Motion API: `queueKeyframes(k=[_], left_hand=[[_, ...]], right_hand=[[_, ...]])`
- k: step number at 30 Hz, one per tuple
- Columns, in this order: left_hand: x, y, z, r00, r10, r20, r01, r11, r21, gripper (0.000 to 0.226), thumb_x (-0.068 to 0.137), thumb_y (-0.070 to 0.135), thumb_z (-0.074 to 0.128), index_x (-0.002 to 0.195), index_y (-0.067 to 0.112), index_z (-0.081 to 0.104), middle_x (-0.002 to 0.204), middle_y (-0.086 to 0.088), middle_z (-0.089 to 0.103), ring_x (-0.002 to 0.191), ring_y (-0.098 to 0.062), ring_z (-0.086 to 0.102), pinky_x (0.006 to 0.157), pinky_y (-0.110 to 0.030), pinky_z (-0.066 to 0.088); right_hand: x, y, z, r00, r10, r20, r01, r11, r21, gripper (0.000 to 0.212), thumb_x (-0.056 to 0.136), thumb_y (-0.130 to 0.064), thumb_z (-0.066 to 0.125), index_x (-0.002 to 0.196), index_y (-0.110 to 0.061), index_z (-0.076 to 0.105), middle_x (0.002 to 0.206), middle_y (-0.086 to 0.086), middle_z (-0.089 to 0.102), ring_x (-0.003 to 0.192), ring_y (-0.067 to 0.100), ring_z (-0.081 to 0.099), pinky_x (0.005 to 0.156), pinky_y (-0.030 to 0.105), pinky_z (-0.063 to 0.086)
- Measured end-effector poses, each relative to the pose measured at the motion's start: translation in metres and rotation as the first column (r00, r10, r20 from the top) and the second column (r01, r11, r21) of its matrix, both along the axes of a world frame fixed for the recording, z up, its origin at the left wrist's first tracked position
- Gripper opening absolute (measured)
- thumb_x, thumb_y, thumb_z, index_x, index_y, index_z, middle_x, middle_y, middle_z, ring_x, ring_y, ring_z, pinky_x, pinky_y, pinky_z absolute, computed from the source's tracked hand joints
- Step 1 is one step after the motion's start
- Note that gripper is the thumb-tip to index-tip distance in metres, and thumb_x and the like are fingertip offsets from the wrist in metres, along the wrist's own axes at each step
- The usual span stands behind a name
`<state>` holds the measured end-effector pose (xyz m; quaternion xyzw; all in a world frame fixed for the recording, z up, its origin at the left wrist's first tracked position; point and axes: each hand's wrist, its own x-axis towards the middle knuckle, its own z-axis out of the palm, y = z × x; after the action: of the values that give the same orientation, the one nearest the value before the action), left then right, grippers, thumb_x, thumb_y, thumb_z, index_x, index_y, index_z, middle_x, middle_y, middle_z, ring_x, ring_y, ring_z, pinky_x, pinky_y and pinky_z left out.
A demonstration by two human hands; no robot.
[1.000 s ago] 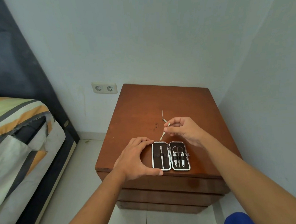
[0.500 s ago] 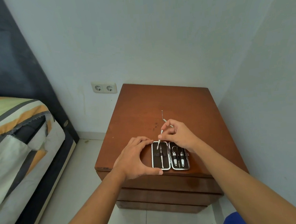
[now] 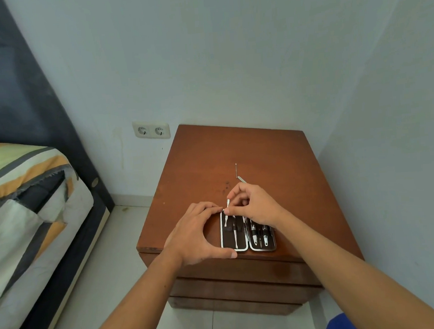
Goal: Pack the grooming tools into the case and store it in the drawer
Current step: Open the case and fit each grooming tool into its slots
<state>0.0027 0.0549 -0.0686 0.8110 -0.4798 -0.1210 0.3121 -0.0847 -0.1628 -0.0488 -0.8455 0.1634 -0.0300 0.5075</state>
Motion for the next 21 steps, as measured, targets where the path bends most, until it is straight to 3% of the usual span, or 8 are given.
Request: queueKeyframes(k=[6, 16, 21], left_hand=[[-0.001, 0.000, 0.000, 1.000, 0.004, -0.002, -0.004, 1.000, -0.010, 0.116, 0.052, 0.087, 0.084, 0.150, 0.033, 0.052, 0.137, 0.032, 0.042, 0.130, 0.006, 0.037, 0.107, -0.017, 0.034], [-0.001, 0.001, 0.000, 1.000, 0.018, 0.004, -0.018, 1.000, -0.017, 0.117, 0.050, 0.087, 0.085, 0.147, 0.030, 0.054, 0.134, 0.029, 0.042, 0.128, 0.005, 0.038, 0.108, -0.021, 0.039], [-0.001, 0.000, 0.001, 1.000, 0.007, 0.001, -0.007, 1.000, -0.005, 0.115, 0.052, 0.087, 0.084, 0.147, 0.030, 0.054, 0.134, 0.026, 0.043, 0.126, 0.004, 0.038, 0.108, -0.023, 0.040]], right_hand=[[-0.004, 0.001, -0.002, 1.000, 0.005, 0.004, -0.004, 0.987, -0.160, 0.035, 0.071, -0.037, 0.096, 0.096, -0.029, 0.073, 0.085, -0.011, 0.070, 0.068, -0.004, 0.052, 0.070, 0.022, 0.043], [-0.009, 0.006, -0.001, 0.994, 0.109, 0.021, -0.091, 0.908, -0.409, 0.032, 0.076, -0.048, 0.088, 0.101, -0.032, 0.076, 0.101, -0.016, 0.061, 0.093, -0.002, 0.057, 0.082, 0.018, 0.042], [-0.021, 0.013, 0.000, 0.990, 0.138, 0.016, -0.114, 0.872, -0.476, 0.052, 0.075, -0.065, 0.078, 0.118, -0.037, 0.073, 0.107, -0.018, 0.054, 0.108, 0.006, 0.052, 0.095, 0.027, 0.047]])
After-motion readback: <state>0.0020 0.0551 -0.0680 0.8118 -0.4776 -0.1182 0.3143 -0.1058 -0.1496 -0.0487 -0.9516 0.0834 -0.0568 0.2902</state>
